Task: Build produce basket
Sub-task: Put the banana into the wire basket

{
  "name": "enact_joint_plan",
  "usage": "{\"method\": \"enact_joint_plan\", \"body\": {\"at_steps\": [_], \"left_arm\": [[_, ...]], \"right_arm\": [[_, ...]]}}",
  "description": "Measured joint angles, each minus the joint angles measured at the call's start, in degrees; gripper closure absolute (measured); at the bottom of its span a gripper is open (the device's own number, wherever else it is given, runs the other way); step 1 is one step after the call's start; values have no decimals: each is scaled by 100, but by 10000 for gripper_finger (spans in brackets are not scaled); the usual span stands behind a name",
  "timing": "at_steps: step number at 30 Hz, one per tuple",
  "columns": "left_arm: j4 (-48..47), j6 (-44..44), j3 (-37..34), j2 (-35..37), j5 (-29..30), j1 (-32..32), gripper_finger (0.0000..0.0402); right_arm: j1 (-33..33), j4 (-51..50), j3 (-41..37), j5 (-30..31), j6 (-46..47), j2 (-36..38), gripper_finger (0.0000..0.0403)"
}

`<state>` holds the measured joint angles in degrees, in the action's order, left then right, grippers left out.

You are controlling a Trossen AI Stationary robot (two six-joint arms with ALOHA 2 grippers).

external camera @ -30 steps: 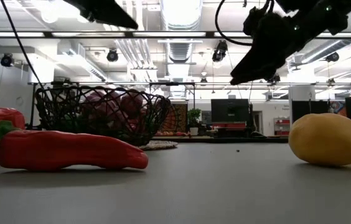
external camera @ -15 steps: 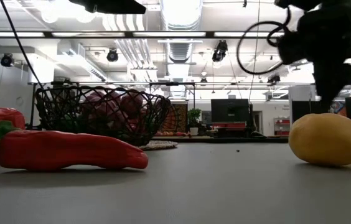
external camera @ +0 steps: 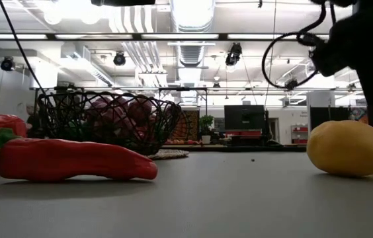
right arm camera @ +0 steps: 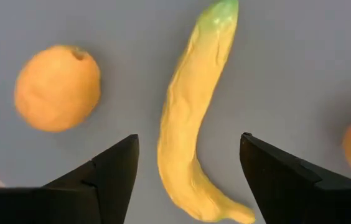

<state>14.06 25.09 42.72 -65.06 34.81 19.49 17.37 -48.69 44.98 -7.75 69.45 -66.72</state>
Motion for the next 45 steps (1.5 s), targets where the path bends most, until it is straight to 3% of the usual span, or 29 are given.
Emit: {"method": "enact_joint_plan", "body": {"at_steps": [18, 29, 33, 38, 45], "left_arm": [[48, 117, -30, 33, 0, 0, 400], [48, 73, -87, 31, -2, 0, 400], [50, 71, -87, 29, -2, 0, 400], [54, 58, -87, 29, -2, 0, 400], [278, 55, -87, 26, -4, -2, 400]], "right_arm": [[1, -29, 745, 10, -1183, -2014, 168], [-1, -57, 960, 140, -1926, -2269, 299], [-14, -107, 944, 248, -2124, -2062, 310], [-12, -22, 943, 889, -2775, -1551, 310], [-36, 955, 797, 2776, -4844, -628, 309]]}}
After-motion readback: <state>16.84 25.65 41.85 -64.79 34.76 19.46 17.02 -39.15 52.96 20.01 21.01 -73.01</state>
